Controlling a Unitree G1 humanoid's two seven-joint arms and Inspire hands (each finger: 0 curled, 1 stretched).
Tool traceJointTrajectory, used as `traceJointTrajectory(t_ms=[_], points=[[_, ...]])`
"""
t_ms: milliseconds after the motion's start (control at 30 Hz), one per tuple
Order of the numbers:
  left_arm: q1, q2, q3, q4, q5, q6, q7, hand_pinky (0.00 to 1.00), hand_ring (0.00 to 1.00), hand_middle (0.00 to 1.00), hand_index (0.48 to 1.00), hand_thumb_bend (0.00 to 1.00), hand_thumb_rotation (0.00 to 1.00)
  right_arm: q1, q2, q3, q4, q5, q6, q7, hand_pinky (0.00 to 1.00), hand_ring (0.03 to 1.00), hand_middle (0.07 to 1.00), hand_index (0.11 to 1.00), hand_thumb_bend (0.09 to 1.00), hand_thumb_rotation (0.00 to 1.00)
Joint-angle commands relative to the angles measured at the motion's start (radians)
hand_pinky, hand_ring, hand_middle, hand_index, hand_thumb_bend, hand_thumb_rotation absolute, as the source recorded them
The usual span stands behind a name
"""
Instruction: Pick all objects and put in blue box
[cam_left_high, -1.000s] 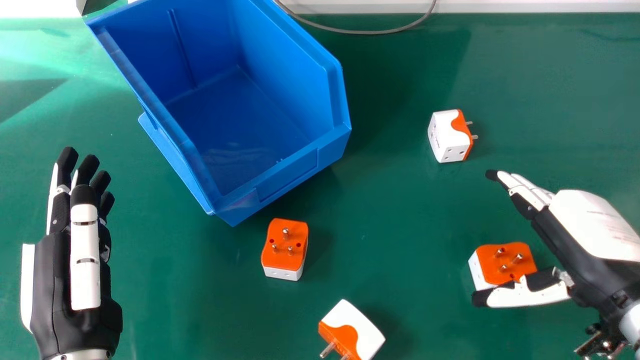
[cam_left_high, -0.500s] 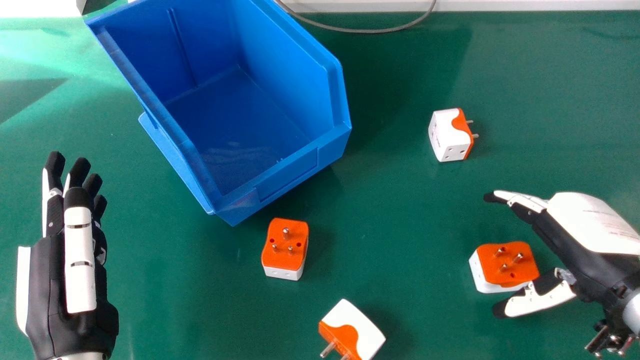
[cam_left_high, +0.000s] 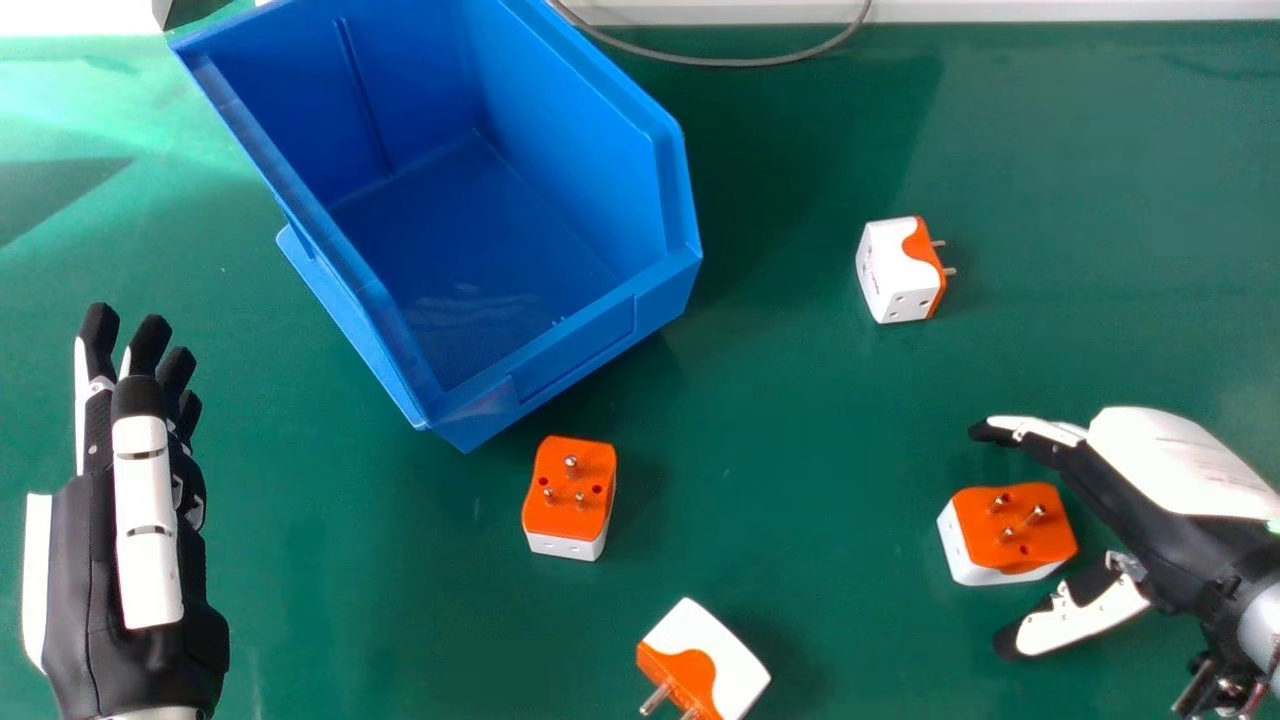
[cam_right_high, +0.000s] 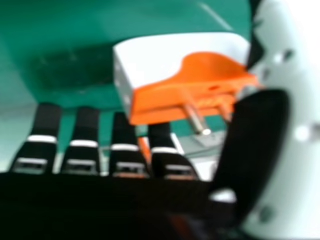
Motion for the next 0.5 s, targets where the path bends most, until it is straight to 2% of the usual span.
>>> traceJointTrajectory(t_ms=[0, 67, 167, 267, 467], points=[[0.004, 0.014, 0.007, -0.023, -0.004, -0.007, -0.006, 1.0, 0.96, 0.97, 1.0, 0.46, 0.9, -0.012, -0.016, 0.003, 0.013, -0.004, 0.01, -0.016, 0.77, 0.846, 0.86, 0.85, 0.772, 0.14], [0.003, 0.013, 0.007, -0.026, -0.006, -0.002, -0.005, 1.0, 0.96, 0.97, 1.0, 0.46, 0.9, -0.02, -0.018, 0.008, 0.029, -0.008, 0.009, -0.024, 0.76, 0.845, 0.859, 0.849, 0.772, 0.13], [0.001, 0.016, 0.006, -0.03, 0.0, 0.003, -0.002, 1.0, 0.96, 0.97, 1.0, 0.46, 0.9, -0.038, -0.018, 0.017, 0.054, -0.013, 0.018, -0.029, 0.77, 0.845, 0.857, 0.847, 0.769, 0.13], [-0.001, 0.017, 0.008, -0.035, 0.001, 0.009, 0.0, 1.0, 0.96, 0.97, 1.0, 0.46, 0.9, -0.056, -0.02, 0.025, 0.073, -0.014, 0.023, -0.031, 0.78, 0.847, 0.858, 0.847, 0.764, 0.12], [0.001, 0.022, 0.009, -0.041, 0.002, 0.013, -0.002, 1.0, 0.97, 0.97, 0.999, 0.46, 0.92, -0.083, -0.023, 0.042, 0.109, -0.026, 0.03, -0.044, 0.81, 0.851, 0.859, 0.845, 0.75, 0.12]])
